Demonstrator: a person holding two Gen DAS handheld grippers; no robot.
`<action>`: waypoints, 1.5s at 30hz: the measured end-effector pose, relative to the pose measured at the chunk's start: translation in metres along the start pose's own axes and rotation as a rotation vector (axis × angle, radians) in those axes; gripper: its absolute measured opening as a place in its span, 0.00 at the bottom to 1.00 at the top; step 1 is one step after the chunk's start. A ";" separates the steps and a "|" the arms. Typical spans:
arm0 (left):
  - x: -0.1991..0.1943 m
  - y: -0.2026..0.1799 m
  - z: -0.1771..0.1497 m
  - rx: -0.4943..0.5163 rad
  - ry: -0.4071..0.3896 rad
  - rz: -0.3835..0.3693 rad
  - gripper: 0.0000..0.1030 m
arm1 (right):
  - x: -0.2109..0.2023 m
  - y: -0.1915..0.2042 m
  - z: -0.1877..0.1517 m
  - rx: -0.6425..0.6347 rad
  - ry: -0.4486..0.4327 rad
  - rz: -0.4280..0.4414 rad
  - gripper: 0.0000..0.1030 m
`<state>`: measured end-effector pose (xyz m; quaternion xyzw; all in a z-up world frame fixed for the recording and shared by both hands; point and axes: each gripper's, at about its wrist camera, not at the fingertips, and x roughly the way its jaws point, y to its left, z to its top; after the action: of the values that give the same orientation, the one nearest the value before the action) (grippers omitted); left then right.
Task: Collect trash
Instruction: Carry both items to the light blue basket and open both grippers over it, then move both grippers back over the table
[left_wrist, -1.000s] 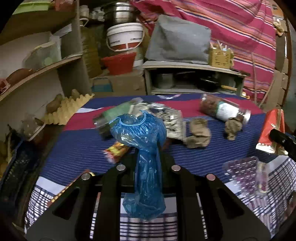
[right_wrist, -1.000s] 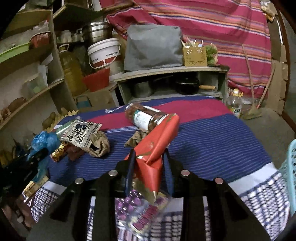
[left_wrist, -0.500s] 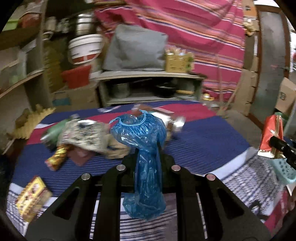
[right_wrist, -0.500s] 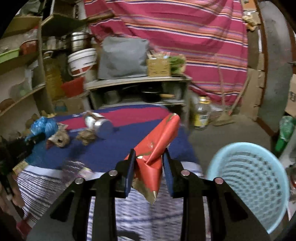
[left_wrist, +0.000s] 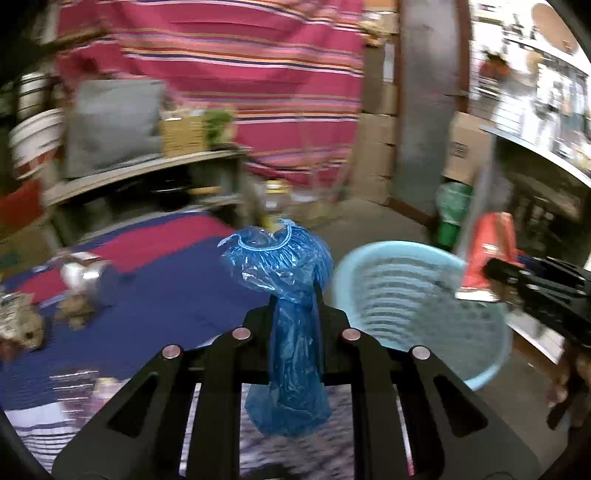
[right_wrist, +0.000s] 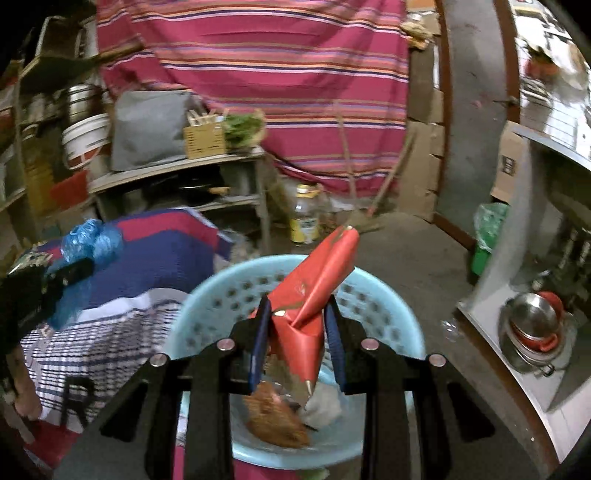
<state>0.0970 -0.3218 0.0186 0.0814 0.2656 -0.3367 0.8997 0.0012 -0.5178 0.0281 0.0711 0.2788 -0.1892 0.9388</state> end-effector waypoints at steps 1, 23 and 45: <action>0.006 -0.013 0.000 0.016 0.006 -0.022 0.14 | 0.000 -0.006 0.000 0.004 0.002 -0.006 0.29; 0.064 -0.049 -0.005 0.029 0.103 -0.015 0.70 | 0.032 -0.020 -0.022 0.044 0.072 -0.008 0.29; 0.005 0.071 -0.002 -0.116 0.040 0.260 0.93 | 0.072 0.020 -0.025 0.050 0.175 -0.085 0.77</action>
<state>0.1450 -0.2703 0.0125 0.0699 0.2898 -0.1997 0.9334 0.0518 -0.5159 -0.0320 0.0988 0.3575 -0.2288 0.9000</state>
